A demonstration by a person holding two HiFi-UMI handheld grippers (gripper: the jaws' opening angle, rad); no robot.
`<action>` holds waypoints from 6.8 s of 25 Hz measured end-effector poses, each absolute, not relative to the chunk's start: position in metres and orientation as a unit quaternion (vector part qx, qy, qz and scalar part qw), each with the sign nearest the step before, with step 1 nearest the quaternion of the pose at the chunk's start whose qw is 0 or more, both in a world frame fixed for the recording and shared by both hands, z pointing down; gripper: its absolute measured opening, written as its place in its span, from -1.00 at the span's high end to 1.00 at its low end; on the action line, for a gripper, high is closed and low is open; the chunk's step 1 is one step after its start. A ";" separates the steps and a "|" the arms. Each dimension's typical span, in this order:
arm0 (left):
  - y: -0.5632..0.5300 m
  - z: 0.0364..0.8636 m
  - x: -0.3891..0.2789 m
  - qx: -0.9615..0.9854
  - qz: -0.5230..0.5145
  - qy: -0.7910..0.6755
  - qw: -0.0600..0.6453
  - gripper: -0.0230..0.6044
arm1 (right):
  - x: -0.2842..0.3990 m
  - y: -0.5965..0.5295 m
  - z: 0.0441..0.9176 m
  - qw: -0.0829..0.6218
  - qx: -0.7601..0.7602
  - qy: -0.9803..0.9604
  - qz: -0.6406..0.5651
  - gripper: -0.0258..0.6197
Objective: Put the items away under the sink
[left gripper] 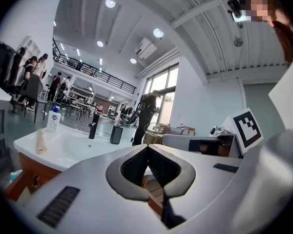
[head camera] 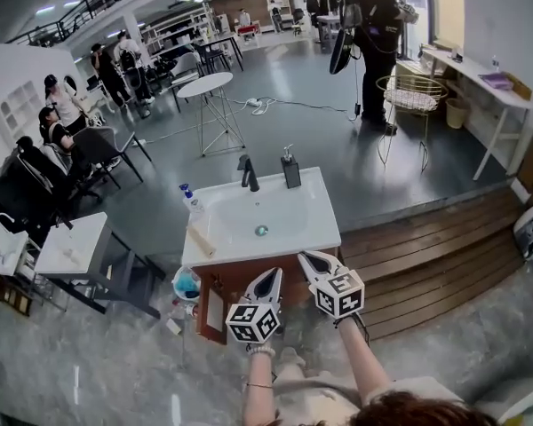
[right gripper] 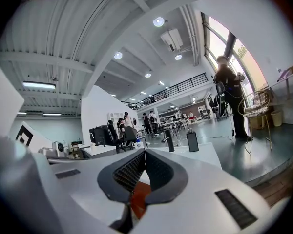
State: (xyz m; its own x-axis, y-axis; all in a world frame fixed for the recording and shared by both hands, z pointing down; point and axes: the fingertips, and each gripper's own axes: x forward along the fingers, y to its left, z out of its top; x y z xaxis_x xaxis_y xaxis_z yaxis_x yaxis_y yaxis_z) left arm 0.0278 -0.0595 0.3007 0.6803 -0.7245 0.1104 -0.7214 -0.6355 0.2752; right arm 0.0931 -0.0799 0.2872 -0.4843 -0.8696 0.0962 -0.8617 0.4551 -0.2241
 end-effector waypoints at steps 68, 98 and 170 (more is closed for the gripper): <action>-0.369 0.331 0.055 0.938 0.027 -0.296 0.177 0.93 | 0.116 -0.388 0.327 0.010 -0.599 0.783 -0.168 0.86; -0.420 0.368 0.071 0.924 0.069 -0.307 0.216 0.93 | 0.163 -0.455 0.357 -0.008 -0.639 0.745 -0.191 0.49; -0.424 0.374 0.072 0.927 0.094 -0.305 0.197 0.93 | 0.166 -0.485 0.365 -0.029 -0.650 0.735 -0.192 -0.08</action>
State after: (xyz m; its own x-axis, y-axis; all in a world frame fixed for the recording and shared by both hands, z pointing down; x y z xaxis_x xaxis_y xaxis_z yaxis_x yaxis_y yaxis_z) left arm 0.0721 -0.4242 0.3742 0.7968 -0.5279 0.2940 -0.6018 -0.7372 0.3073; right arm 0.1658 -0.4847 0.3655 -0.1531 -0.9442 0.2918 -0.9664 0.0813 -0.2439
